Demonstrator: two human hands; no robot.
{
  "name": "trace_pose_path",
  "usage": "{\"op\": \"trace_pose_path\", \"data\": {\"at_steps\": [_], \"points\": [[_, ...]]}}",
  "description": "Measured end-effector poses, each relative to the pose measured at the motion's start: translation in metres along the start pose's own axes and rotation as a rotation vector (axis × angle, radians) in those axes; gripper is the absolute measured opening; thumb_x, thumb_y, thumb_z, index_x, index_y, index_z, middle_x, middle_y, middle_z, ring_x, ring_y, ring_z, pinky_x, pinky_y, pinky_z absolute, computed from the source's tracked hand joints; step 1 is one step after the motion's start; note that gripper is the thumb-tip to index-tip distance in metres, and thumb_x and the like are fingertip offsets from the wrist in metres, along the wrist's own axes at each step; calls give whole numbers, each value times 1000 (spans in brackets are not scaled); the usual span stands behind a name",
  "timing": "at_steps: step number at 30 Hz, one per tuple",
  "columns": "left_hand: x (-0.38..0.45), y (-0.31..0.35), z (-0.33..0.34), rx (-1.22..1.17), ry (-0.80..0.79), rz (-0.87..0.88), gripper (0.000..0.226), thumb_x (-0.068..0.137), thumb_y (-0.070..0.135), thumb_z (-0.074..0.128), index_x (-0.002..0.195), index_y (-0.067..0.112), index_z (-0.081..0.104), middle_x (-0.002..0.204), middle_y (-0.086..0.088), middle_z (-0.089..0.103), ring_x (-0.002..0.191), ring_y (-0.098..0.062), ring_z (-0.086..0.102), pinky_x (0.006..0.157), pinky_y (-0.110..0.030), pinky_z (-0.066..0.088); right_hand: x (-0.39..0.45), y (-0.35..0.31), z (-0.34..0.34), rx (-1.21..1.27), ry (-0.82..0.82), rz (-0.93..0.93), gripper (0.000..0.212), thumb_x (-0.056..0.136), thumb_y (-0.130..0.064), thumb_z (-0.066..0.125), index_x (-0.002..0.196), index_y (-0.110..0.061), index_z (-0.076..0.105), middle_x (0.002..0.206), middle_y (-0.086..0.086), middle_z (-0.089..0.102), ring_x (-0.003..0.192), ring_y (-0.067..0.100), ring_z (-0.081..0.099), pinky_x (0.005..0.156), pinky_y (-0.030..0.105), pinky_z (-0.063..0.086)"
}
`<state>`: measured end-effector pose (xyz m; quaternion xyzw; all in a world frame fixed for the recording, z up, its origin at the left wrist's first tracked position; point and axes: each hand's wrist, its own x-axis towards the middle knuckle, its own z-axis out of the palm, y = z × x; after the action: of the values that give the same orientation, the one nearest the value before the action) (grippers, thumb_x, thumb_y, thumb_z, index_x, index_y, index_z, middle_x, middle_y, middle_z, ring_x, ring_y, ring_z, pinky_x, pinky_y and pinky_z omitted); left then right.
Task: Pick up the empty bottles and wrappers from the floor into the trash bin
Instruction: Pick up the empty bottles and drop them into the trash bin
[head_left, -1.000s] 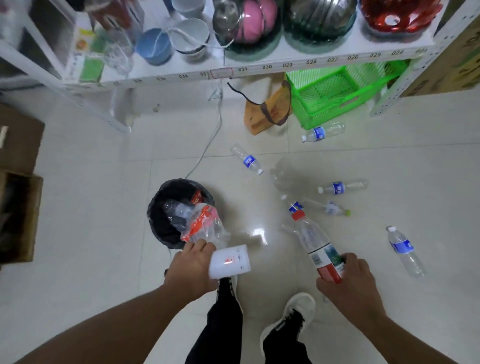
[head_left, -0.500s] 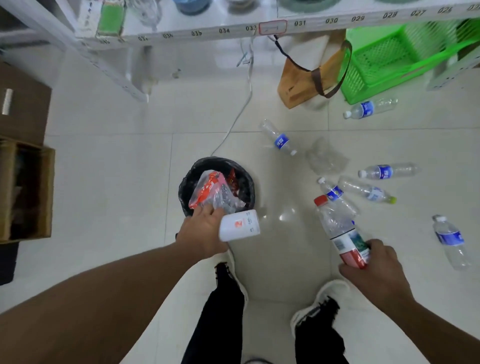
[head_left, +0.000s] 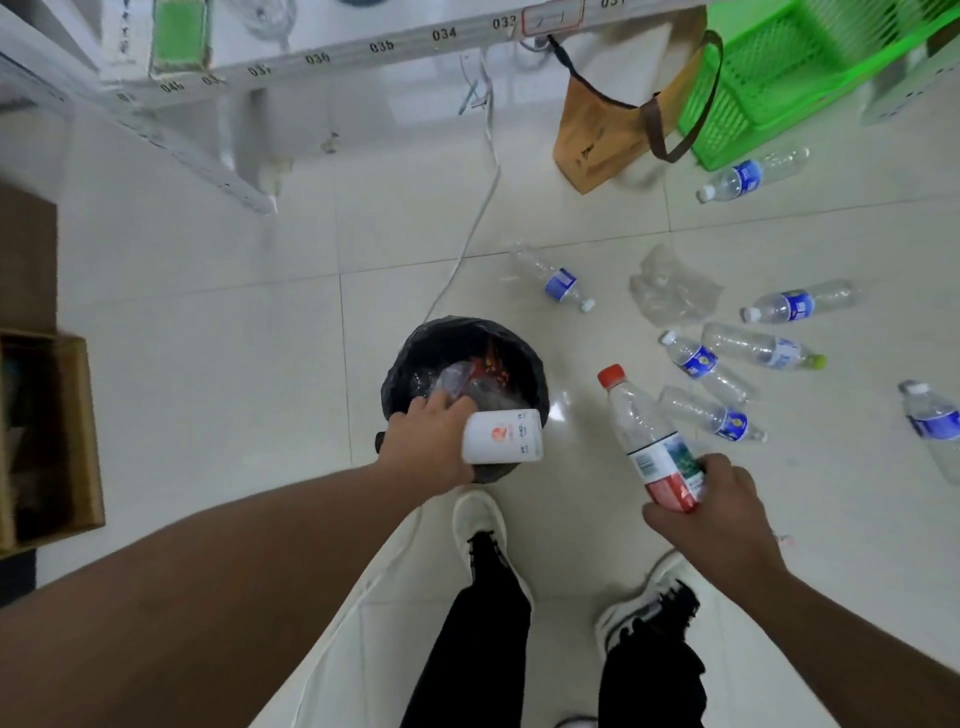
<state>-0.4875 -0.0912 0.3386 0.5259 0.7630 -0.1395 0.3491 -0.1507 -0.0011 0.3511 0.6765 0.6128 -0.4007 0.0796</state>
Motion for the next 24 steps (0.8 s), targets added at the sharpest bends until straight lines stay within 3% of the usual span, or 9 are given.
{"op": "trace_pose_path", "data": {"at_steps": [3,6,11,17,20,24], "points": [[1,-3,-1,-1,94,-26,97,70,54,84,151,36,34,149,0,45,139,-30,42,122,-62,28,-5,-11,1,-19,-19,-33,58,62,-41,86,108,-30,53,98,-5,48,84,17,58,70,39,48],[-4,-7,0,-34,193,-39,98,71,52,83,154,37,33,160,0,37,150,-29,31,127,-65,14,-6,-22,1,-53,-63,-65,57,63,-42,85,108,-31,52,99,-6,49,85,13,57,66,36,47],[-30,-21,18,-82,195,-54,88,74,53,77,152,36,39,159,2,40,147,-27,36,124,-57,24,-4,-45,5,-113,-104,-102,56,62,-41,85,106,-29,52,99,-4,50,85,19,61,74,42,57],[-71,-45,51,-162,161,-146,88,75,52,79,153,31,45,154,-1,47,140,-28,44,120,-47,36,-1,-90,38,-111,-264,-64,57,61,-46,86,104,-26,54,102,2,54,81,23,67,74,45,63],[-89,-56,64,-213,148,-171,84,75,49,80,151,29,48,150,-2,50,137,-28,47,117,-45,39,-2,-115,64,-151,-269,-100,63,64,-47,85,112,-24,53,103,-1,49,88,22,64,82,45,61],[-105,-67,75,-285,142,-205,81,76,49,80,148,32,48,150,0,47,136,-28,47,114,-43,42,-3,-148,101,-96,-236,-151,84,67,-50,86,138,-32,43,114,-1,45,101,27,60,85,39,53]]}}
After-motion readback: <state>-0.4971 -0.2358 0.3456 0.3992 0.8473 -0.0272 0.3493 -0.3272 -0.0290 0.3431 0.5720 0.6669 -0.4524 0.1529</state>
